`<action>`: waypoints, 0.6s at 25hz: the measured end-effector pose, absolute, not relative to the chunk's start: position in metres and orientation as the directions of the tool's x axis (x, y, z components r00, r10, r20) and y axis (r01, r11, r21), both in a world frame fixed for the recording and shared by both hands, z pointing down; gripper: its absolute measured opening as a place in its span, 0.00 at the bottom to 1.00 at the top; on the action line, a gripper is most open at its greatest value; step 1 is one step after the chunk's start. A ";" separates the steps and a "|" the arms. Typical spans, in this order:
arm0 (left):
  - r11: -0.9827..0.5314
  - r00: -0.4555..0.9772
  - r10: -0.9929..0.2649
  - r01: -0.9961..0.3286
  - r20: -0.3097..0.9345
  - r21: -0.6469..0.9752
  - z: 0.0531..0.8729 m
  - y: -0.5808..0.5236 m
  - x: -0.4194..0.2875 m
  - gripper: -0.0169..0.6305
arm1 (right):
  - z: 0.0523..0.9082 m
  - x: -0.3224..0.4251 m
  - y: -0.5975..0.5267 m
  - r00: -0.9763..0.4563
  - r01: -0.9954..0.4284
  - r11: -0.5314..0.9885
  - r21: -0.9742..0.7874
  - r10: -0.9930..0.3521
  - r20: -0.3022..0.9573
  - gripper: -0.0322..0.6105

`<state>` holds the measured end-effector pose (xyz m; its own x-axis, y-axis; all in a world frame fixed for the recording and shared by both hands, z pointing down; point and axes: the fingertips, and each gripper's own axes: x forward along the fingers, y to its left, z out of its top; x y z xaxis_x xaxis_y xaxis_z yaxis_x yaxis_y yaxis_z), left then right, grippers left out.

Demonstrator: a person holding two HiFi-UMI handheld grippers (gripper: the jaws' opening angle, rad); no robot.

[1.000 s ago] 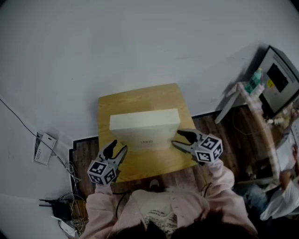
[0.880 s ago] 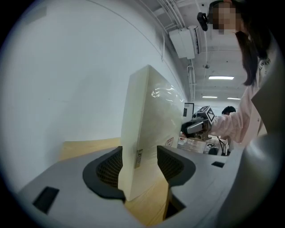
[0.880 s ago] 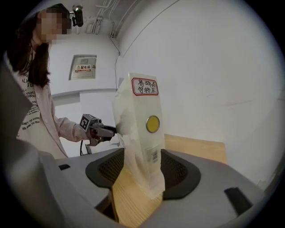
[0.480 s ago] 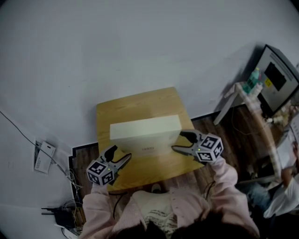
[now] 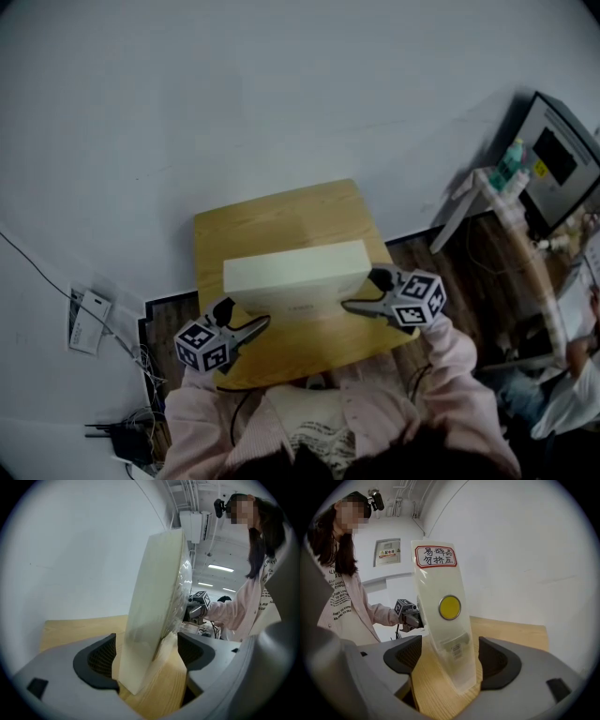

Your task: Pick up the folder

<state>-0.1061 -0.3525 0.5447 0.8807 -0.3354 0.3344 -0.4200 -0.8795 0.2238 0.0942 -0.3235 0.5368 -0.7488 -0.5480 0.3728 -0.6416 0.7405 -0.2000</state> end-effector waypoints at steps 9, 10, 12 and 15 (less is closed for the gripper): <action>-0.885 0.891 -0.317 -0.401 0.324 0.236 0.547 -0.360 -0.099 0.65 | 0.541 0.086 -0.332 -0.771 -0.615 0.755 -0.228 -0.516 0.373 0.66; -0.885 0.893 -0.316 -0.399 0.321 0.239 0.548 -0.361 -0.097 0.65 | 0.542 0.085 -0.333 -0.773 -0.613 0.756 -0.231 -0.513 0.373 0.66; -0.886 0.895 -0.313 -0.396 0.316 0.243 0.549 -0.361 -0.093 0.65 | 0.544 0.083 -0.333 -0.777 -0.608 0.759 -0.234 -0.507 0.374 0.66; -0.892 0.902 -0.297 -0.379 0.312 0.247 0.551 -0.360 -0.089 0.65 | 0.542 0.079 -0.333 -0.783 -0.601 0.760 -0.248 -0.496 0.377 0.64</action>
